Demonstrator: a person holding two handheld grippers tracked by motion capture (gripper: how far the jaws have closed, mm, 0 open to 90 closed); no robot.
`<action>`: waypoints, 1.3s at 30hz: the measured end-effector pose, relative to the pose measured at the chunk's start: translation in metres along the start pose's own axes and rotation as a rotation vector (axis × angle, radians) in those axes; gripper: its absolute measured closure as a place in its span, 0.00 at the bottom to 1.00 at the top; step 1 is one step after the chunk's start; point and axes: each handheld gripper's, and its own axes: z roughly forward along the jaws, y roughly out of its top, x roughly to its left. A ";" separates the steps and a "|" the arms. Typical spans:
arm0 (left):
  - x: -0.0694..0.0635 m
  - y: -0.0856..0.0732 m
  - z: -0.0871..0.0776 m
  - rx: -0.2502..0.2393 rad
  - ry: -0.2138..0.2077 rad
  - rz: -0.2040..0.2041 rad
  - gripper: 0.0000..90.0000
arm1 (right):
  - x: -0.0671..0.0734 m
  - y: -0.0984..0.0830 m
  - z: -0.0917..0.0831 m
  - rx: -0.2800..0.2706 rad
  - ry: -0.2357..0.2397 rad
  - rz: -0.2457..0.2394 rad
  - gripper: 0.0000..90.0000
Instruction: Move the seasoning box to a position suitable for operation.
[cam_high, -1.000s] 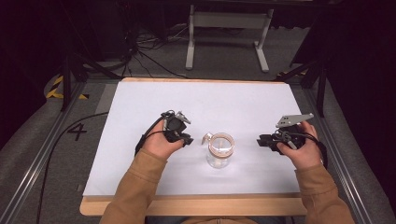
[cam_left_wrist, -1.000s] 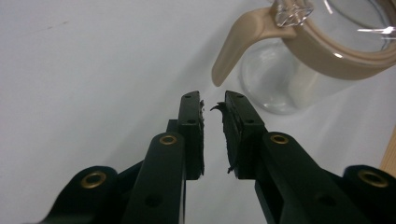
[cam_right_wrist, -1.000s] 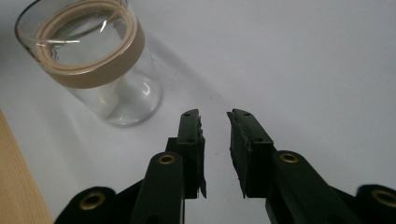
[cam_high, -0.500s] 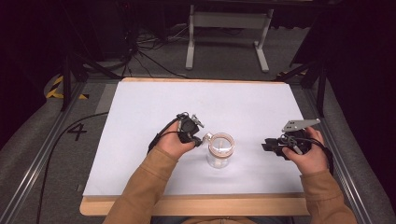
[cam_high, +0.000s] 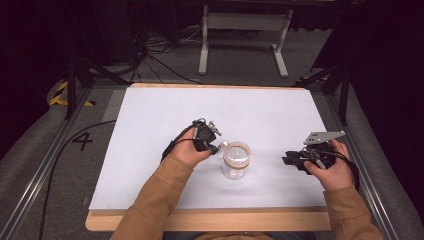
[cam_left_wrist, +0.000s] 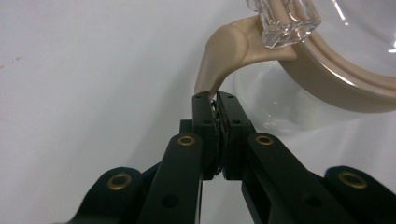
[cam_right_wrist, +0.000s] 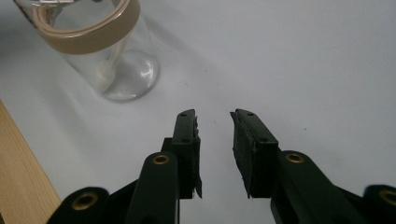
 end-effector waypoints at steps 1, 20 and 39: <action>0.002 0.002 0.002 -0.009 -0.003 0.005 0.97 | 0.000 -0.001 -0.001 0.000 -0.002 0.006 0.79; 0.016 0.023 0.020 -0.082 -0.021 0.016 1.00 | 0.006 -0.030 -0.017 -0.001 -0.056 0.060 0.81; 0.012 -0.019 -0.035 -0.104 0.020 -0.101 0.98 | 0.025 0.001 0.066 0.010 0.079 -0.054 1.00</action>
